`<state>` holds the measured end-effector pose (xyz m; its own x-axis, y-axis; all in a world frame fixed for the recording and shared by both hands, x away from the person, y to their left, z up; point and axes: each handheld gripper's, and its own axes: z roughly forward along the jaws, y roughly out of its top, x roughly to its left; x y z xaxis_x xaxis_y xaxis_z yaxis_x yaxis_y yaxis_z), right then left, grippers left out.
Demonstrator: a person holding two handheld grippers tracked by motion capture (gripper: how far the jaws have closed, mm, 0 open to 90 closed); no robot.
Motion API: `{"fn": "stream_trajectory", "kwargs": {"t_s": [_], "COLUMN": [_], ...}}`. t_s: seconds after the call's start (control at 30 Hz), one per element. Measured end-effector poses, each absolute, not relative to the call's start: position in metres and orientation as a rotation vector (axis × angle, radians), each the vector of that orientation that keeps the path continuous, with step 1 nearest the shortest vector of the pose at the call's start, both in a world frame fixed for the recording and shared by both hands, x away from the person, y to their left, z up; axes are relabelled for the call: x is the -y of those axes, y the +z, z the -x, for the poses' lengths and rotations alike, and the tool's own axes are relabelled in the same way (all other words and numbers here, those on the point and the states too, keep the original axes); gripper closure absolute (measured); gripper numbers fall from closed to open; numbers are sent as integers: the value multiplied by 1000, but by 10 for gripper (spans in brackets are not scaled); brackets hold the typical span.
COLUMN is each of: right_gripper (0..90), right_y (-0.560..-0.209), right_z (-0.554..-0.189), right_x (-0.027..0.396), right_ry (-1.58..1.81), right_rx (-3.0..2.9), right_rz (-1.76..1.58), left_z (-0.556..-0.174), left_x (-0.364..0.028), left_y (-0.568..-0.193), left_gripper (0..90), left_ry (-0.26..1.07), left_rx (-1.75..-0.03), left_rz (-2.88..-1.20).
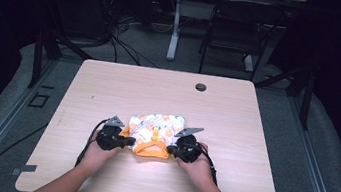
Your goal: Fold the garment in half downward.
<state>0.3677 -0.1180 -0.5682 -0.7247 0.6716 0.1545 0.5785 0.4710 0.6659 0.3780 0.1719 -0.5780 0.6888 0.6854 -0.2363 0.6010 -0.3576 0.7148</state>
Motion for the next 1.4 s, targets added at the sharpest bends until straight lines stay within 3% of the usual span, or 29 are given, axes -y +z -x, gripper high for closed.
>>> {"fn": "stream_trajectory", "kwargs": {"t_s": [0.53, 0.6, 0.87, 1.03, 1.4], "right_gripper": [871, 828, 594, 529, 500], "right_y": [-553, -548, -535, -534, -537], "right_z": [-362, -360, -345, -334, -310], "right_x": [120, 122, 131, 137, 154], "right_ry": [1132, 1146, 1158, 1148, 1128], "right_rx": [-2543, -2528, -2471, -2480, -2472], "right_rz": [-1081, -1070, -1043, -1001, -993], "left_z": [-372, -369, -354, -347, -322], "left_x": [-176, -177, -182, -190, -213], "left_y": [-562, -556, -538, -534, -550], "left_gripper": [890, 864, 572, 512, 498], "left_ry": [133, 129, 171, 197, 220], "left_rx": [-971, -960, -941, -931, -1010], "left_rz": [-2052, -2039, -2012, -2017, -2022]}}
